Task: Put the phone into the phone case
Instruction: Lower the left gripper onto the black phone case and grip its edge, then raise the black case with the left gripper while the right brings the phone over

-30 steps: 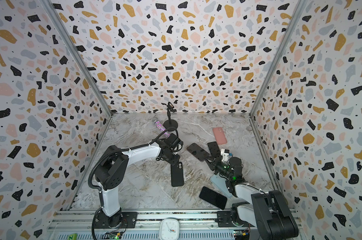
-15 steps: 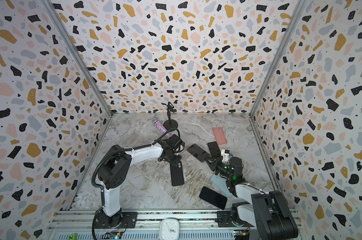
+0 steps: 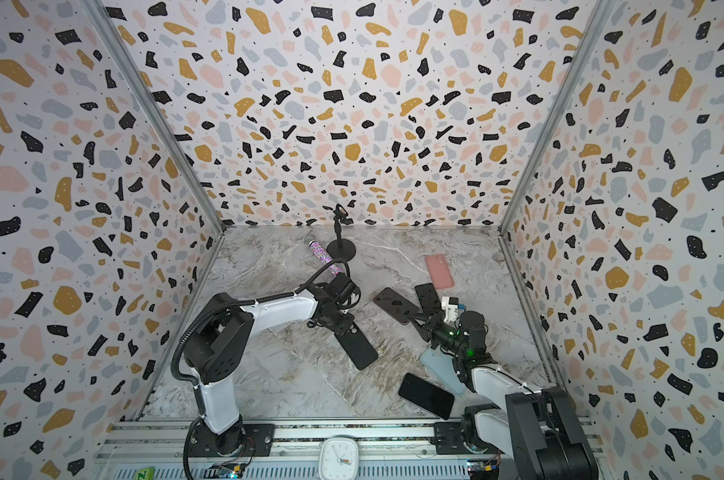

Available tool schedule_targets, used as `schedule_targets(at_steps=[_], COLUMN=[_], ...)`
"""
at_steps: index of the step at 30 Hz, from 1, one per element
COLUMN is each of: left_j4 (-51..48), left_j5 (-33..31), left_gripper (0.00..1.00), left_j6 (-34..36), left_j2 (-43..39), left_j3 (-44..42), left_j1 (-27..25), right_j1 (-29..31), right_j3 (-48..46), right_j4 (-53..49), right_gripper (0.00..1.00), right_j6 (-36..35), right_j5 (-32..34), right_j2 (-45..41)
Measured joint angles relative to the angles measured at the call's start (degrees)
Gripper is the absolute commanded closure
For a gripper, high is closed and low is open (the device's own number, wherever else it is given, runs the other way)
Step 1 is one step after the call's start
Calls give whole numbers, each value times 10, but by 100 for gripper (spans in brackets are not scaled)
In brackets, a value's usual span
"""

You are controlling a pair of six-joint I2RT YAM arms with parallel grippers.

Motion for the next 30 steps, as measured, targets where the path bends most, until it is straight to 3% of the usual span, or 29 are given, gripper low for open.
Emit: schedule_targets(at_steps=[11, 18, 25, 30], left_j4=[46, 66, 89, 97], left_j5=[-2, 4, 26, 50], left_gripper=[90, 87, 76, 61], left_j6=[-87, -130, -144, -148], left_j2=[-52, -73, -94, -120], left_j3=[-79, -103, -118, -137], left_j1=[47, 74, 79, 103], right_j1=[33, 68, 106, 123], right_j3=[28, 54, 80, 115], right_j4=[-26, -26, -32, -65], right_gripper=[100, 100, 100, 100], right_j6=[-24, -37, -61, -99], right_j5=[-24, -41, -65, -68], right_j2=[12, 52, 105, 124])
